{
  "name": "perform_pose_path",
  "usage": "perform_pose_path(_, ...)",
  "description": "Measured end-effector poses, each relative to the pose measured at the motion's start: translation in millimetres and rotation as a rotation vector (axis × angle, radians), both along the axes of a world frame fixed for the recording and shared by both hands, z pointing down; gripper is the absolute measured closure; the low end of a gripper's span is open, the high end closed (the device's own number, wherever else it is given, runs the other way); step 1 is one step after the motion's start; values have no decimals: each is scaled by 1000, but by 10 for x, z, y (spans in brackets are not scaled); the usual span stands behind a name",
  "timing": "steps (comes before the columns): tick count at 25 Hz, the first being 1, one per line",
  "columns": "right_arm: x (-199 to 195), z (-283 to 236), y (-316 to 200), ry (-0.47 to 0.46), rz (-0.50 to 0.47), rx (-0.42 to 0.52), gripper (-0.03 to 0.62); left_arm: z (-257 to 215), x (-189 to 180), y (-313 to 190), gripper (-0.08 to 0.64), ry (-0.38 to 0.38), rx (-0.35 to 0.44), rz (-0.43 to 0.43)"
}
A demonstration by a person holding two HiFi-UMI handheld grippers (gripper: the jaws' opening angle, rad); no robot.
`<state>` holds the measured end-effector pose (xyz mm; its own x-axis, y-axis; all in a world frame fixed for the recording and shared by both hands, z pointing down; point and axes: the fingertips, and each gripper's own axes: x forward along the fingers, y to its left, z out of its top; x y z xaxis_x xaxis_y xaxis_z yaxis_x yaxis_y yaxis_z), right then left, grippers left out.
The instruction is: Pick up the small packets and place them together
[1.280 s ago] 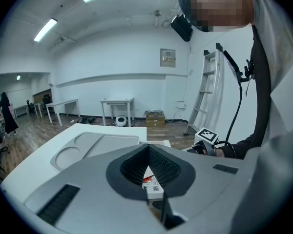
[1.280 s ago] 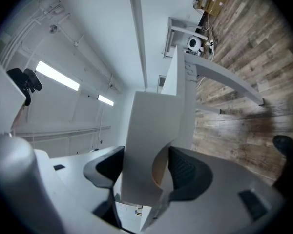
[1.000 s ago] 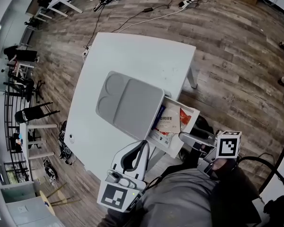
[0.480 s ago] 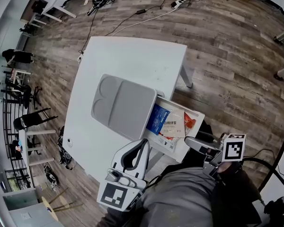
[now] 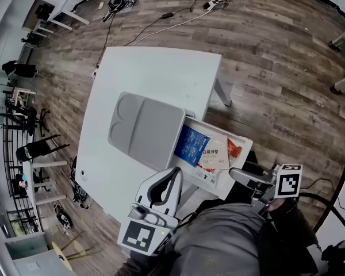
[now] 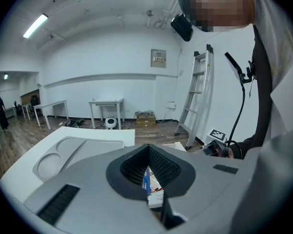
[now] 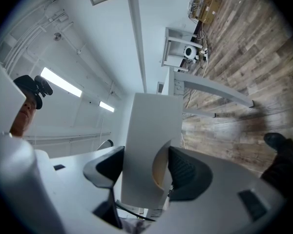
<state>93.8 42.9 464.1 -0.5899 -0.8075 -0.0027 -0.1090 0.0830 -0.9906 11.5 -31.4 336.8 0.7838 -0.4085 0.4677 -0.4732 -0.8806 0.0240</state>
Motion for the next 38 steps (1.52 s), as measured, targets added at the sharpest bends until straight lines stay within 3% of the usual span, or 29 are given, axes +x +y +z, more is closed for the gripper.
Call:
perform_pose_path(18, 169, 21, 239, -11, 8, 12, 298, -24, 207, 76, 558, 6, -6, 47)
perform_pose_path(27, 159, 96, 236, -18, 0, 35, 298, 15, 118, 18, 558, 11, -9, 34)
perform_pose_path(33, 239, 97, 228, 23, 37, 60, 264, 45, 108, 44, 558, 36, -19, 48)
perform_pose_path(38, 459, 198, 435, 73, 114, -4, 252, 14, 83, 94, 558, 52, -18, 56)
